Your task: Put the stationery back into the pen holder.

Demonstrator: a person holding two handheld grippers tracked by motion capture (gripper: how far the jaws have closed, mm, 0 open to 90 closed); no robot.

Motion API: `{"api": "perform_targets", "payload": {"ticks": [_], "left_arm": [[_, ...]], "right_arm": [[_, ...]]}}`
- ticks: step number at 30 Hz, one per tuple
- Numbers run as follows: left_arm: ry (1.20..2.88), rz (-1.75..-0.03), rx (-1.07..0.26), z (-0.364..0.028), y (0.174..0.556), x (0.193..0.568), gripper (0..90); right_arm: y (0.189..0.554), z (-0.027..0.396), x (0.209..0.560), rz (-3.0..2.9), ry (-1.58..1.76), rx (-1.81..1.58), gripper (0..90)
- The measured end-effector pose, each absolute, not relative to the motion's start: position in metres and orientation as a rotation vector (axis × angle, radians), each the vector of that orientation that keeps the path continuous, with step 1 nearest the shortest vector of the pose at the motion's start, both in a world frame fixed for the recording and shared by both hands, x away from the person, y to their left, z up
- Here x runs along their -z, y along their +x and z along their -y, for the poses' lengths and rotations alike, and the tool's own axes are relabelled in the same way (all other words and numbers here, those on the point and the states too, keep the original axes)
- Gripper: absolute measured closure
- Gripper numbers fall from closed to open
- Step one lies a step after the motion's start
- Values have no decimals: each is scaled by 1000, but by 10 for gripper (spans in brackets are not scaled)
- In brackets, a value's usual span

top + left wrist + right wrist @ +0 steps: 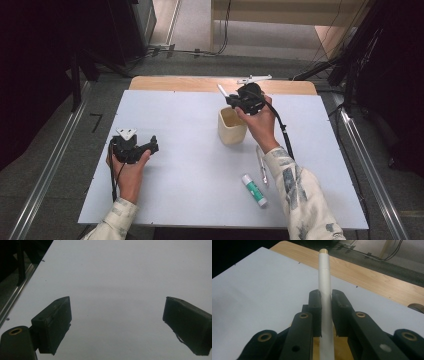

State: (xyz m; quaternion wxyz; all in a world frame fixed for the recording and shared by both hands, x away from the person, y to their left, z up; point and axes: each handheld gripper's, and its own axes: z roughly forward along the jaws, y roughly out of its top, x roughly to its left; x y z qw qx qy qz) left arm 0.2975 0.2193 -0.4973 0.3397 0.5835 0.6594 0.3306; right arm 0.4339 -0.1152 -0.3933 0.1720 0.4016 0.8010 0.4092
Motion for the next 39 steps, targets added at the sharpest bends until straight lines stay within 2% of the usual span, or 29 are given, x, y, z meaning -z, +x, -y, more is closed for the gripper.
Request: {"api": "perform_targets", "payload": {"ticks": [31,39], "left_arm": [[1524,-1715,-859,-219,298,497,94],[1524,-1713,-860,-219,298,498,94]], "right_arm": [[433,117,411,-2299,1088,-1136,761],[429,119,411,-2299,1076,-1141,722]]}}
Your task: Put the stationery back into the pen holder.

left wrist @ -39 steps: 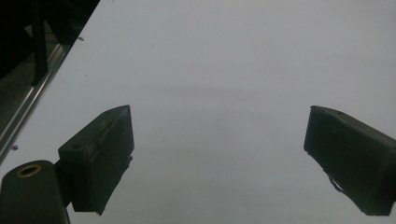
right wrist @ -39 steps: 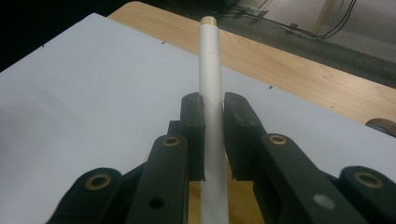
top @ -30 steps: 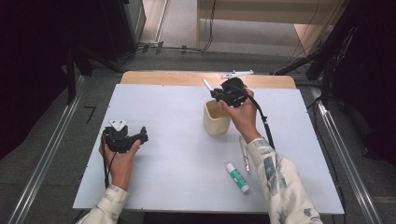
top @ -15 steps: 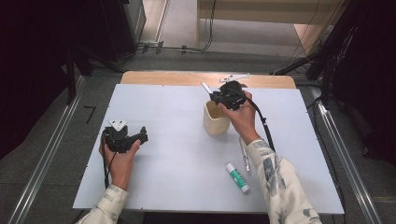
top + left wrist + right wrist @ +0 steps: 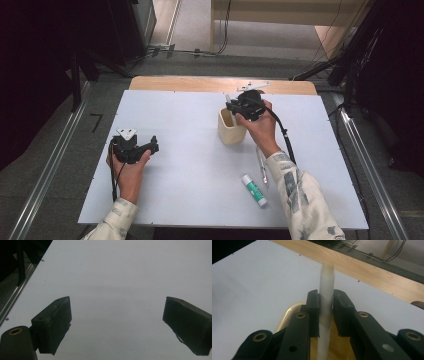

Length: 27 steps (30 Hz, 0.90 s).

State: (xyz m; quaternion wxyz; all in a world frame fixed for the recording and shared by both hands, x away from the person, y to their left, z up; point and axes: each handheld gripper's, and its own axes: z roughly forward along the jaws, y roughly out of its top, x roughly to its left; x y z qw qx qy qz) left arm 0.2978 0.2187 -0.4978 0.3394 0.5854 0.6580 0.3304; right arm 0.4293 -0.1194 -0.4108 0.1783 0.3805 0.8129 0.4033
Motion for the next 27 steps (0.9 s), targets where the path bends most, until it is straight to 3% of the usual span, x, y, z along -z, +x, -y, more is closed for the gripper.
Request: {"api": "perform_targets", "payload": {"ticks": [27], "left_arm": [[1524,-1716,-863,-218,298,498,94]], "right_arm": [[406,142,410,-2263,1122,-1206,324]]}}
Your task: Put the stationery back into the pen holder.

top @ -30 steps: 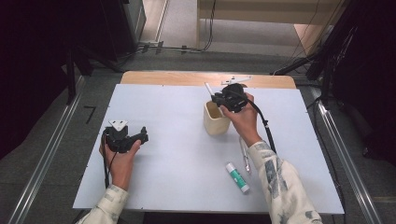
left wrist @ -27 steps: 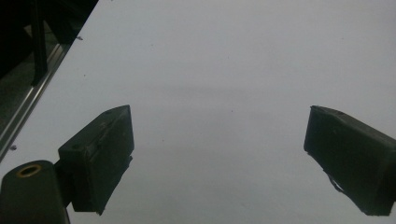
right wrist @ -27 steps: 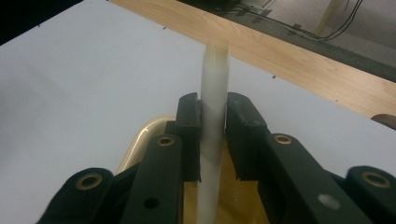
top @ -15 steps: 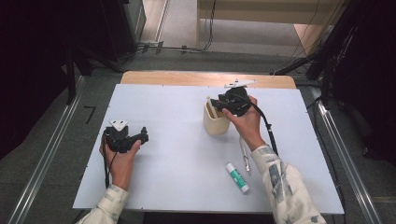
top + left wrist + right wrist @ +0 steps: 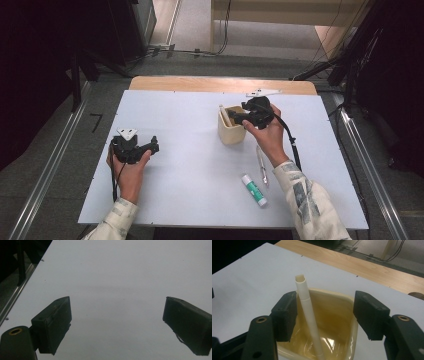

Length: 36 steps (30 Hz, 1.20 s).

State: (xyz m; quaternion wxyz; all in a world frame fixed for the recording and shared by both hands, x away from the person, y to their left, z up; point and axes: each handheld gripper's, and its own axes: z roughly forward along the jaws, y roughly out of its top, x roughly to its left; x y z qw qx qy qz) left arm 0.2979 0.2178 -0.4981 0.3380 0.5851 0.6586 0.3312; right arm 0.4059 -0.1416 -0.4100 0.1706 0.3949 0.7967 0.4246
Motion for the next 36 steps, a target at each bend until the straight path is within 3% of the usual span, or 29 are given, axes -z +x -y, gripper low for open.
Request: {"api": "perform_targets", "payload": {"ticks": [15,36], "left_arm": [[1529,-1716,-865,-217,297,498,94],[1526,-1714,-868,-215,297,498,94]], "right_arm": [[395,159,410,-2223,1200,-1219,198],[383,184,423,-2198,1248,-1195,186]]}}
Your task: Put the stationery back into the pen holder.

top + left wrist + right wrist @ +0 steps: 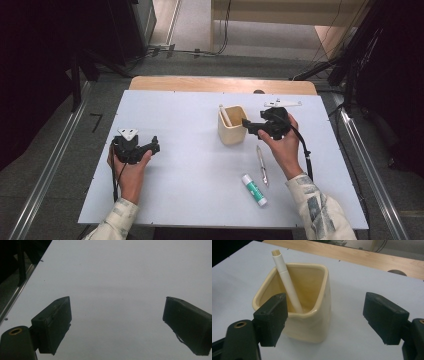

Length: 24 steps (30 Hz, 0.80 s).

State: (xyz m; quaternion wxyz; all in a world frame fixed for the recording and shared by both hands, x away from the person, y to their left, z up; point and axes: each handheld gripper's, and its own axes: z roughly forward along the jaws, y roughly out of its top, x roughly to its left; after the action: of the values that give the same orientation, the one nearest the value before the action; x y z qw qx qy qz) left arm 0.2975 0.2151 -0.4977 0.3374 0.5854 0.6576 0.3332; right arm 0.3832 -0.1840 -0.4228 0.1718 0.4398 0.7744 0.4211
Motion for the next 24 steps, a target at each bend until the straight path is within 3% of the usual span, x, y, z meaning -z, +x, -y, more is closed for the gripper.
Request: {"api": "perform_targets", "payload": {"ticks": [24], "left_arm": [[1537,-1710,-868,-214,297,498,94]], "right_arm": [[366,202,447,-2203,1291,-1118,184]]}}
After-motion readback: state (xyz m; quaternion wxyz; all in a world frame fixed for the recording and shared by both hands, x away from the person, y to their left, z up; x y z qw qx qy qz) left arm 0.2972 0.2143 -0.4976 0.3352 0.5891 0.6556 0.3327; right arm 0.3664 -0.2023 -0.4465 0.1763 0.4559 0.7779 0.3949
